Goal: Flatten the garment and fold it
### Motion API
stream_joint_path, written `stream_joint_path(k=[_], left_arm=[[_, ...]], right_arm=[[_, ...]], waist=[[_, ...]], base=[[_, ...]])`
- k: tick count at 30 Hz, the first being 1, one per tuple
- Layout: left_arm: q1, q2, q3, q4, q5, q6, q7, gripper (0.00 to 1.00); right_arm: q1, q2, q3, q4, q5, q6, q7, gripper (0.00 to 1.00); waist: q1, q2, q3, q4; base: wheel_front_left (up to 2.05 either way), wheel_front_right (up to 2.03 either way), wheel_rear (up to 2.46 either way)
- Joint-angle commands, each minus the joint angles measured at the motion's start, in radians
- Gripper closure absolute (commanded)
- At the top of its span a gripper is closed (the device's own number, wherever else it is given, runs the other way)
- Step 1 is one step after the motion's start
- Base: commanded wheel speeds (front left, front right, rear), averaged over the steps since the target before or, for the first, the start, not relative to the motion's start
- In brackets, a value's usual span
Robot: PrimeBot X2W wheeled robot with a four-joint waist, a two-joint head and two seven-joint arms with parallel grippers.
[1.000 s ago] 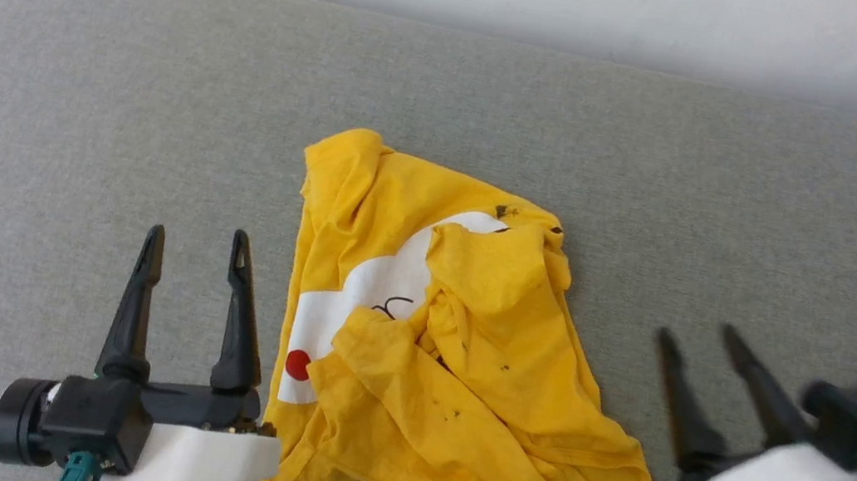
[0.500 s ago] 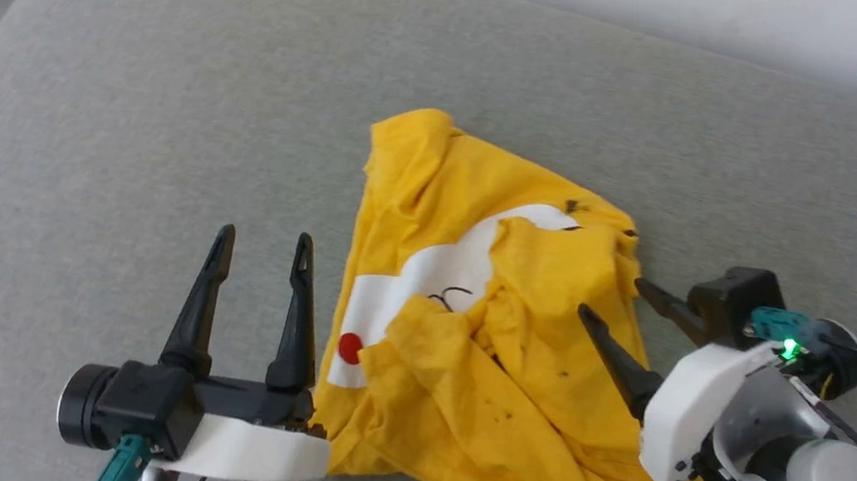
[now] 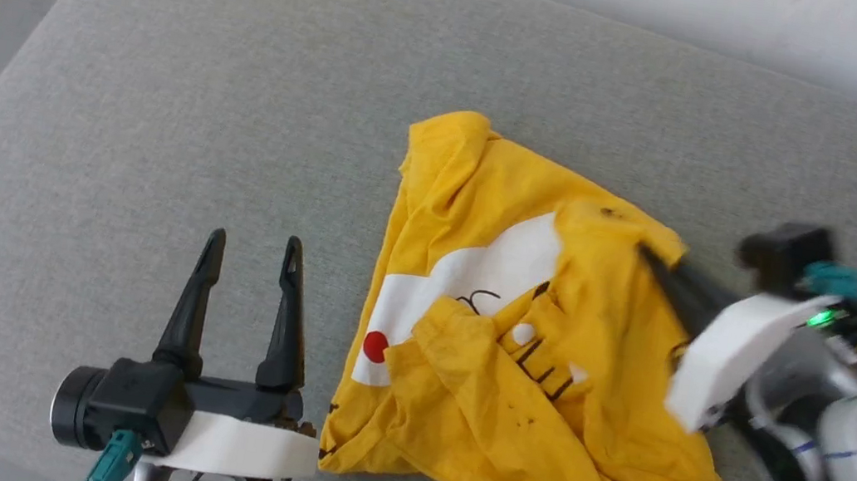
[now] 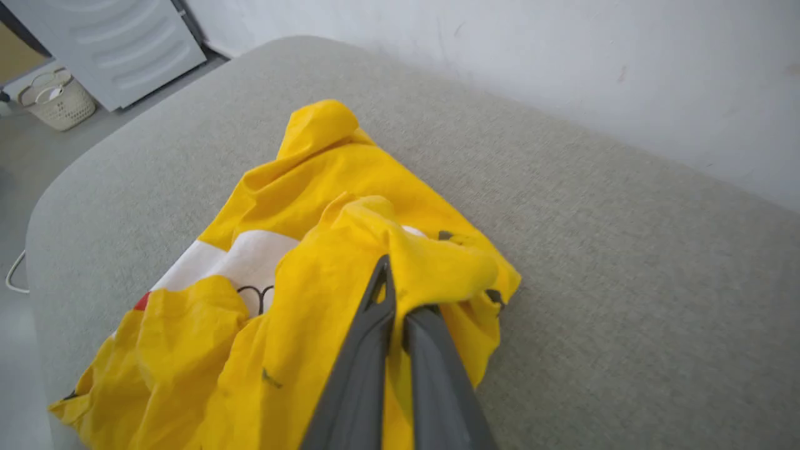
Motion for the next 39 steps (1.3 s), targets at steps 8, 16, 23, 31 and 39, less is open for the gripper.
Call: stream_joint_path(k=[8, 16, 23, 31, 39], left_arm=[[0.017, -0.01, 0.016, 0.013, 0.019, -0.034, -0.005, 0.0], [0.003, -0.012, 0.023, 0.021, 0.027, -0.051, -0.005, 0.0], [-0.009, -0.013, 0.02, 0.043, 0.03, -0.064, -0.005, 0.0], [-0.022, -0.013, 0.019, 0.055, 0.037, -0.07, -0.005, 0.0], [-0.026, -0.014, 0.006, 0.059, 0.022, -0.07, -0.005, 0.0]], right_arm=[[0.059, -0.025, -0.419, -0.116, -0.06, -0.001, -0.043, 1.0], [0.338, 0.136, -0.877, -0.227, -0.188, -0.001, -0.024, 1.0], [0.411, 0.231, -0.896, -0.21, -0.232, -0.001, -0.017, 0.0], [0.333, 0.248, -0.728, -0.359, -0.177, -0.001, -0.079, 0.0], [0.391, 0.204, -0.498, -0.364, -0.142, -0.001, 0.126, 0.0]], waist=[[-0.0001, 0.0, -0.041, -0.115], [-0.0001, 0.0, -0.016, -0.173], [-0.0001, 0.0, -0.004, -0.208], [-0.0001, 0.0, -0.009, -0.223], [-0.0001, 0.0, -0.001, -0.191]], base=[[0.0, 0.0, 0.0], [0.0, 0.0, 0.0], [0.0, 0.0, 0.0], [0.0, 0.0, 0.0], [0.0, 0.0, 0.0]])
